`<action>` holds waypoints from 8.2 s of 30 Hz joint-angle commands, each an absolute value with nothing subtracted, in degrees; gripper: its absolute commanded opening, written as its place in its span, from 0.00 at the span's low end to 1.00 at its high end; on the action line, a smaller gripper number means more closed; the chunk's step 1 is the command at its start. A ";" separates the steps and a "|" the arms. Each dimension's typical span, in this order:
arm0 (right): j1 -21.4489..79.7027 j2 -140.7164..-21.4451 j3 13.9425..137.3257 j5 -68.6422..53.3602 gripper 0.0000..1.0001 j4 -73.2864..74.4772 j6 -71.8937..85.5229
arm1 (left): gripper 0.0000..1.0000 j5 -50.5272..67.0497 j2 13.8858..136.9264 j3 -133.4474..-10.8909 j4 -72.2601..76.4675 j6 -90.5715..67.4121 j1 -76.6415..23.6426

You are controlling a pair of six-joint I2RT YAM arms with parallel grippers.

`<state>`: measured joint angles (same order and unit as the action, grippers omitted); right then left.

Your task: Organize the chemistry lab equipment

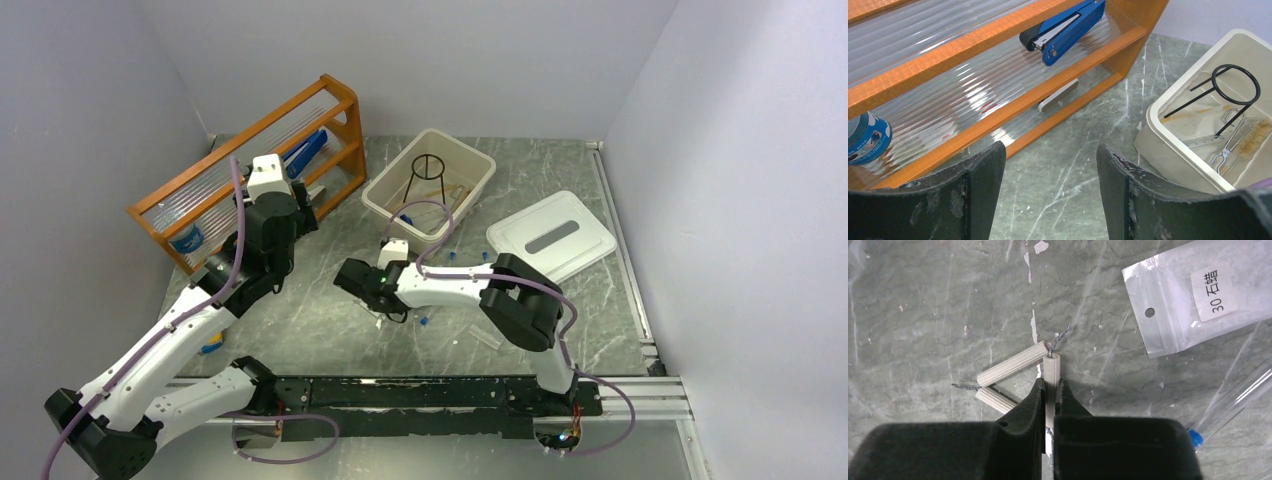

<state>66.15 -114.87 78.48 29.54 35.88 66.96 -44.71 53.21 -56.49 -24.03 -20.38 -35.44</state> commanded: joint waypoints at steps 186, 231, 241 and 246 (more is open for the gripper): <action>40.95 -106.24 80.47 21.24 0.01 8.45 28.13 | 0.88 -31.69 53.17 -52.99 -17.98 -18.03 -35.16; 23.59 -83.47 53.73 17.76 0.34 24.02 34.41 | 0.87 -18.62 53.24 -51.59 -13.01 -15.90 -35.16; 23.08 -93.48 54.58 16.19 0.36 23.11 32.96 | 0.87 -19.84 53.74 -51.77 -13.27 -16.43 -35.16; 23.09 -94.70 54.19 16.34 0.29 22.59 32.83 | 0.86 -20.05 54.22 -52.11 -13.65 -16.43 -35.16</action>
